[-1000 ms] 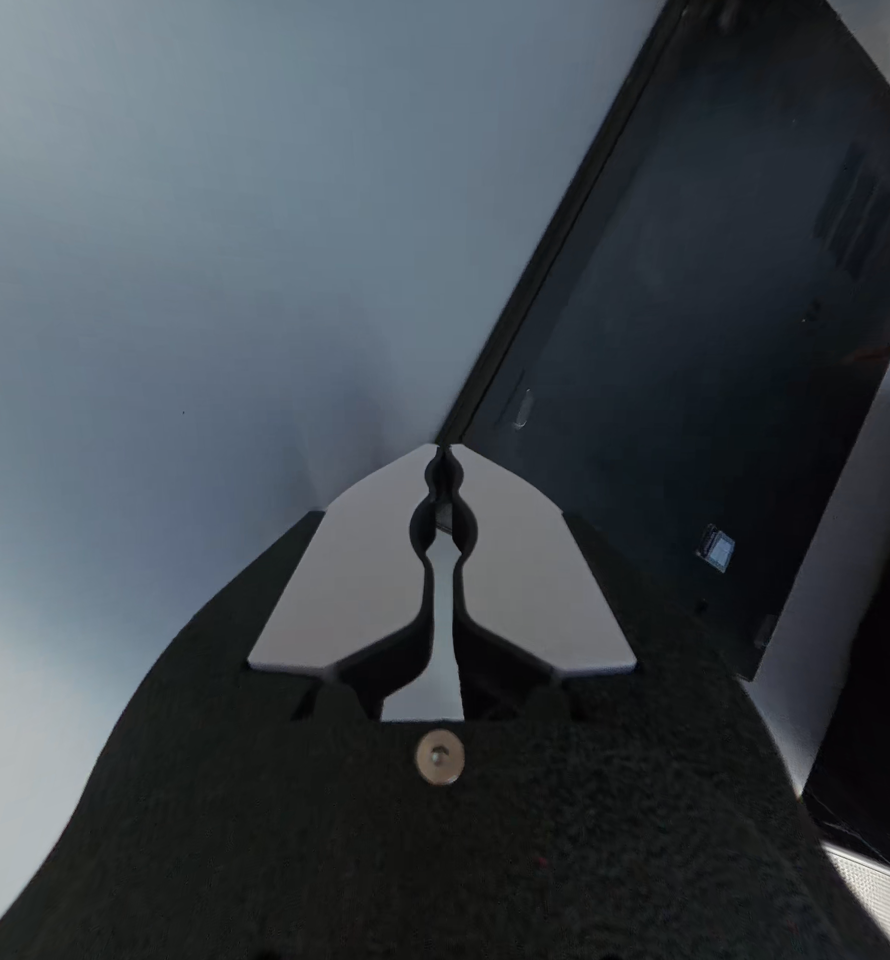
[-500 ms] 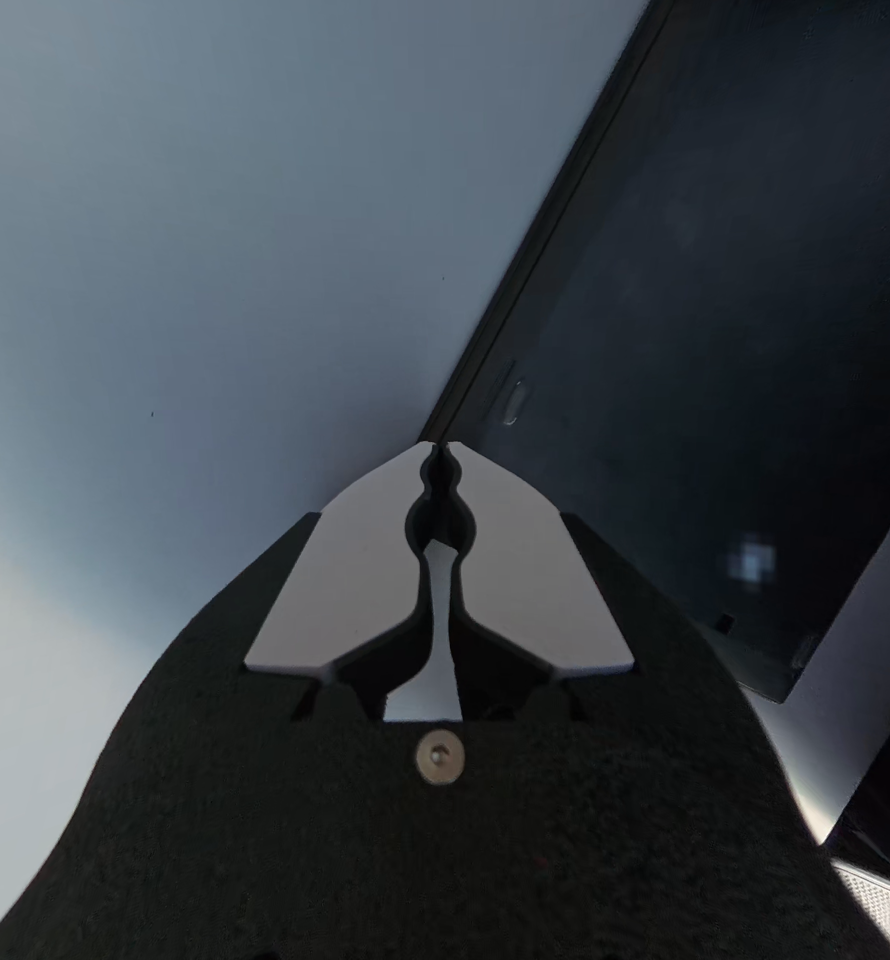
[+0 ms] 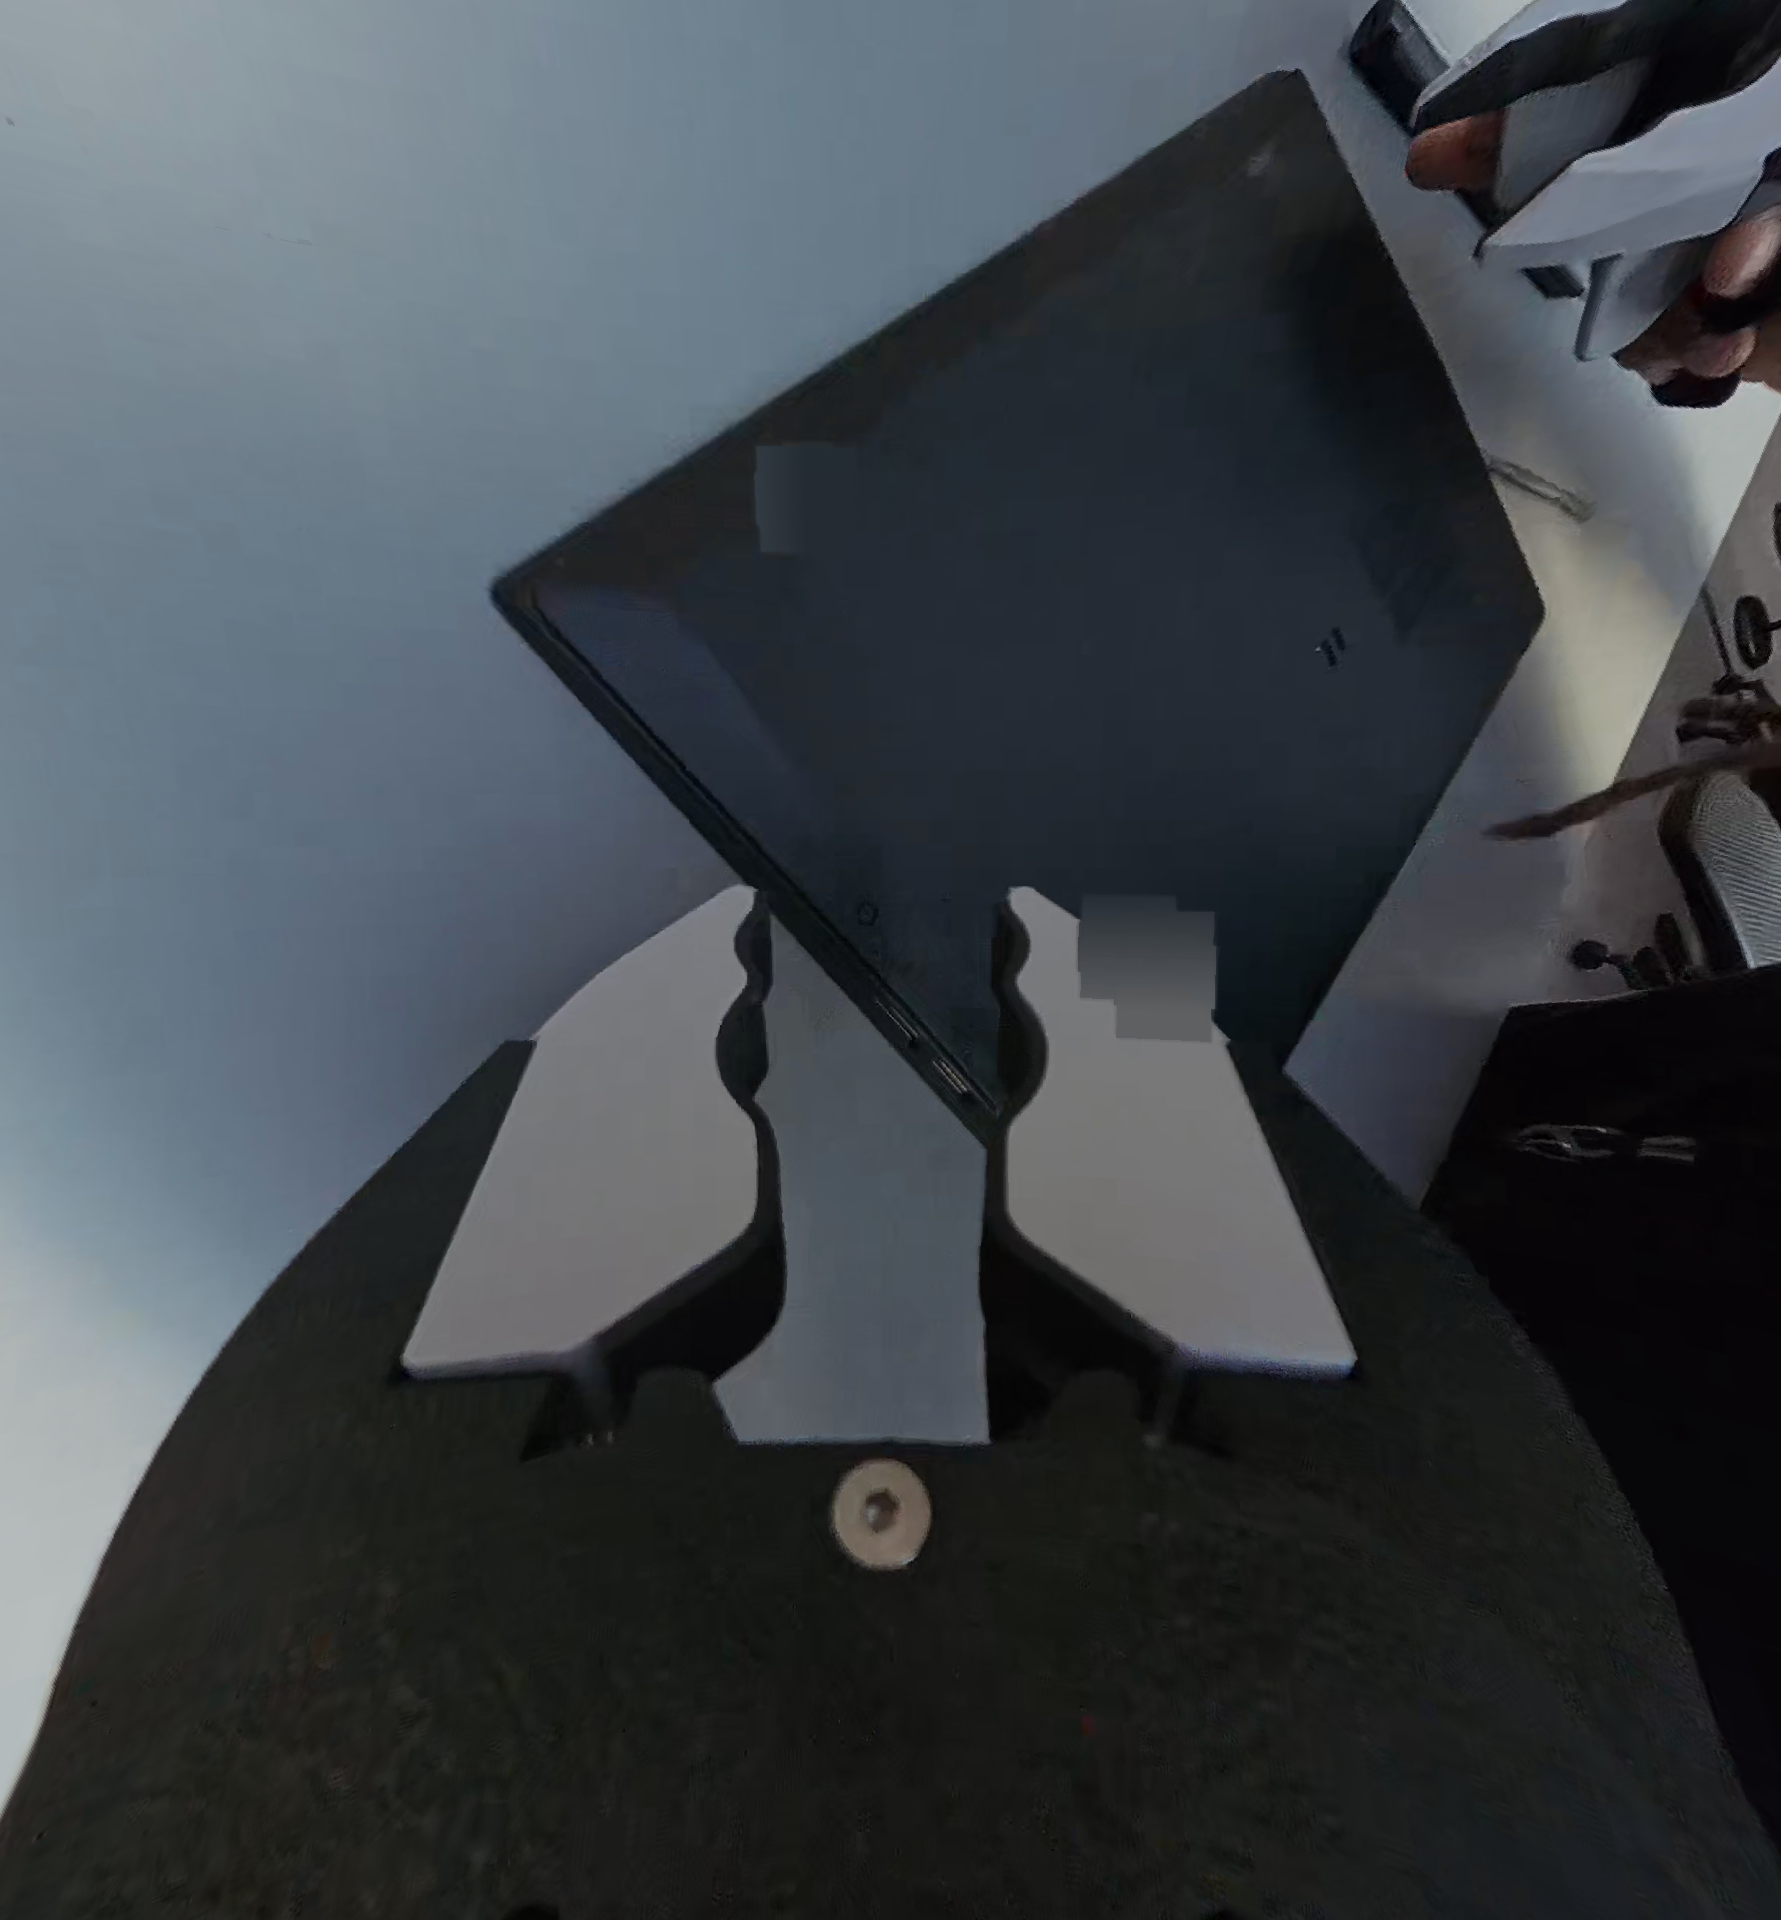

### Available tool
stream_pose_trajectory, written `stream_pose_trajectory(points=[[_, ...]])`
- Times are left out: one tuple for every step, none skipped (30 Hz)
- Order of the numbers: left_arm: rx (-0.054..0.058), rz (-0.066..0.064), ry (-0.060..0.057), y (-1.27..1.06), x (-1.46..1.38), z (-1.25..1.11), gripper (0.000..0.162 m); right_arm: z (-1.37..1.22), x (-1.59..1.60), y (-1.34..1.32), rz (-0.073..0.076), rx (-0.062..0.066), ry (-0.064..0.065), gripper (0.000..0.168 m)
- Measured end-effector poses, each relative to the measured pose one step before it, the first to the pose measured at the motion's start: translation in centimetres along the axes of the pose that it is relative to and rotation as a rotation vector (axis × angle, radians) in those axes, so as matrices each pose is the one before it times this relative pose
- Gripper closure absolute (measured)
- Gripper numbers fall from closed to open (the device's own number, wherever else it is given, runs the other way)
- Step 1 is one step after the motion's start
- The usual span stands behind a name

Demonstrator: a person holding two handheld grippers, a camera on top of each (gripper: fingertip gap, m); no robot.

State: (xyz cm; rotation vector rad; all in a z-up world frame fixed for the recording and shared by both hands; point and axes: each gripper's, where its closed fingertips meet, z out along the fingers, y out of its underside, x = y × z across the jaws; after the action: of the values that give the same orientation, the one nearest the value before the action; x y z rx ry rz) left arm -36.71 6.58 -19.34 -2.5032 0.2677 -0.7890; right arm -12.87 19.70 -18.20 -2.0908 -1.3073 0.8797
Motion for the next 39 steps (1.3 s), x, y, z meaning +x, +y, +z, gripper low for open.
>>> stream_pose_trajectory(points=[[0.0115,-0.0405,0.0001,1.206,0.719,-0.077,0.106,-0.724,-0.639,1.121,0.0026,-0.009,0.0148,0.11],[0.0102,-0.0243,-0.0036,1.194,0.661,-0.066,0.093,-0.659,-0.823,1.13,0.0052,-0.0132,0.0003,0.106],[0.0125,-0.0116,-0.0123,1.095,0.517,-0.055,0.085,-0.645,-0.67,1.002,0.0083,-0.0071,0.0101,0.103],[0.011,-0.0035,-0.019,0.979,0.379,-0.058,0.083,-0.64,-0.467,0.914,0.0061,-0.0062,0.0206,0.101],[0.0103,0.0014,-0.0143,0.819,0.382,-0.062,0.083,-0.666,-0.35,0.881,0.0035,-0.0081,0.0214,0.1],[0.013,-0.0021,-0.0087,0.6,0.384,-0.079,0.083,-0.685,-0.206,0.742,0.0057,-0.0023,0.0234,0.099],[0.015,-0.009,-0.0076,0.369,0.254,-0.072,0.084,-0.687,-0.078,0.606,0.0096,0.0033,0.0229,0.099],[0.0146,-0.0115,-0.0048,0.198,0.172,-0.056,0.085,-0.7,-0.083,0.618,0.0116,0.0003,0.0154,0.099],[0.0123,-0.0119,-0.0039,0.068,0.108,-0.08,0.088,-0.775,-0.017,0.526,0.0068,0.0056,0.0147,0.1],[0.0132,-0.0076,-0.0066,-0.061,0.038,-0.147,0.092,-0.844,0.168,0.427,0.0051,0.0124,0.0215,0.101],[0.0141,0.0003,-0.0113,-0.19,-0.005,-0.203,0.096,-0.866,0.318,0.556,0.0024,0.003,0.0257,0.103],[0.0098,0.0105,-0.0122,-0.22,0.002,-0.235,0.1,-0.868,0.592,0.701,-0.0121,-0.0039,0.0384,0.109],[0.0088,0.0191,-0.0127,-0.261,0.02,-0.247,0.109,-0.782,0.825,0.832,-0.0323,-0.0061,0.0526,0.114],[0.0096,0.0183,-0.0174,-0.35,-0.055,-0.225,0.115,-0.557,0.729,1.12,-0.0376,-0.0212,0.0464,0.117],[0.0034,0.0151,-0.0162,-0.35,-0.049,-0.119,0.119,-0.338,0.281,1.36,-0.0305,-0.0331,0.0192,0.118],[-0.0056,0.0155,-0.0072,-0.292,0.08,0.007,0.12,-0.078,0.071,1.219,-0.0179,-0.0267,0.0111,0.117],[-0.0118,0.017,0.0025,-0.251,0.256,0.127,0.12,0.125,-0.011,0.996,-0.0197,-0.0179,0.0097,0.116],[-0.0092,0.0171,0.0047,-0.313,0.335,0.206,0.12,0.281,0.155,0.898,-0.0265,-0.0202,0.0183,0.116],[-0.0056,0.0172,0.005,-0.39,0.377,0.273,0.12,0.323,0.286,0.699,-0.0294,-0.0182,0.0236,0.117],[-0.0079,0.0177,0.0068,-0.38,0.417,0.309,0.12,0.32,0.341,0.32,-0.0276,-0.0049,0.0216,0.119],[-0.0116,0.0176,0.0047,-0.336,0.395,0.339,0.12,0.267,0.25,-0.212,-0.0175,0.0179,0.0061,0.122],[-0.0114,0.0175,0.0014,-0.325,0.334,0.353,0.12,0.265,0.228,-0.535,-0.0013,0.0273,-0.0077,0.126],[-0.0088,0.0151,-0.0008,-0.355,0.287,0.355,0.119,0.377,0.293,-0.339,-0.0025,0.0053,-0.0076,0.126],[-0.0087,0.0128,0.001,-0.335,0.309,0.334,0.119,0.411,0.094,-0.214,-0.0156,-0.0073,-0.019,0.128],[-0.0091,0.0123,0.003,-0.294,0.328,0.276,0.118,0.308,-0.123,-0.373,-0.0159,0.0031,-0.0278,0.131],[-0.0076,0.0129,0.0007,-0.281,0.294,0.214,0.118,0.293,-0.108,-0.313,-0.0078,0.0012,-0.024,0.134],[-0.0038,0.0135,-0.0039,-0.257,0.186,0.157,0.119,0.227,-0.064,-0.229,-0.0014,0.0007,-0.0219,0.136],[-0.0036,0.0117,-0.0067,-0.215,0.074,0.135,0.12,0.157,-0.088,-0.107,0.006,-0.0005,-0.0262,0.139],[-0.0051,0.008,-0.0069,-0.147,0.005,0.138,0.12,0.071,-0.117,-0.013,0.0144,-0.0002,-0.0306,0.142],[-0.0038,0.0031,-0.0072,-0.151,-0.059,0.138,0.12,0.051,-0.02,0.021,0.0179,0.0024,-0.0186,0.147],[-0.0032,-0.001,-0.0048,-0.153,-0.089,0.169,0.121,-0.025,0.07,0.071,-0.0031,0.005,-0.0015,0.158],[-0.004,-0.0025,0.0011,-0.173,-0.055,0.219,0.121,-0.042,0.137,0.074,-0.0228,0.0041,0.0119,0.164],[-0.0046,-0.0008,0.0054,-0.238,0.0,0.286,0.122,-0.003,0.007,0.01,-0.0195,0.0017,0.0037,0.164],[-0.0045,0.0026,0.0048,-0.355,-0.013,0.34,0.123,-0.005,-0.014,0.0,-0.0192,-0.008,-0.002,0.164],[-0.0082,0.0083,0.0036,-0.443,-0.023,0.418,0.123,0.021,0.004,-0.043,-0.013,-0.008,-0.0035,0.164],[-0.0137,0.0163,0.0043,-0.508,0.03,0.472,0.123,0.048,0.034,-0.084,-0.0067,-0.0021,-0.0061,0.164],[-0.014,0.0253,0.0035,-0.64,0.06,0.492,0.123,-0.019,0.057,-0.247,0.0016,0.0116,-0.0155,0.165],[-0.0129,0.0336,0.0039,-0.81,0.102,0.504,0.123,-0.125,-0.001,-0.43,0.0233,0.0189,-0.0346,0.165],[-0.0133,0.0421,0.0063,-0.96,0.125,0.513,0.124,-0.263,0.121,-0.701,0.0275,0.0314,-0.0344,0.165]])
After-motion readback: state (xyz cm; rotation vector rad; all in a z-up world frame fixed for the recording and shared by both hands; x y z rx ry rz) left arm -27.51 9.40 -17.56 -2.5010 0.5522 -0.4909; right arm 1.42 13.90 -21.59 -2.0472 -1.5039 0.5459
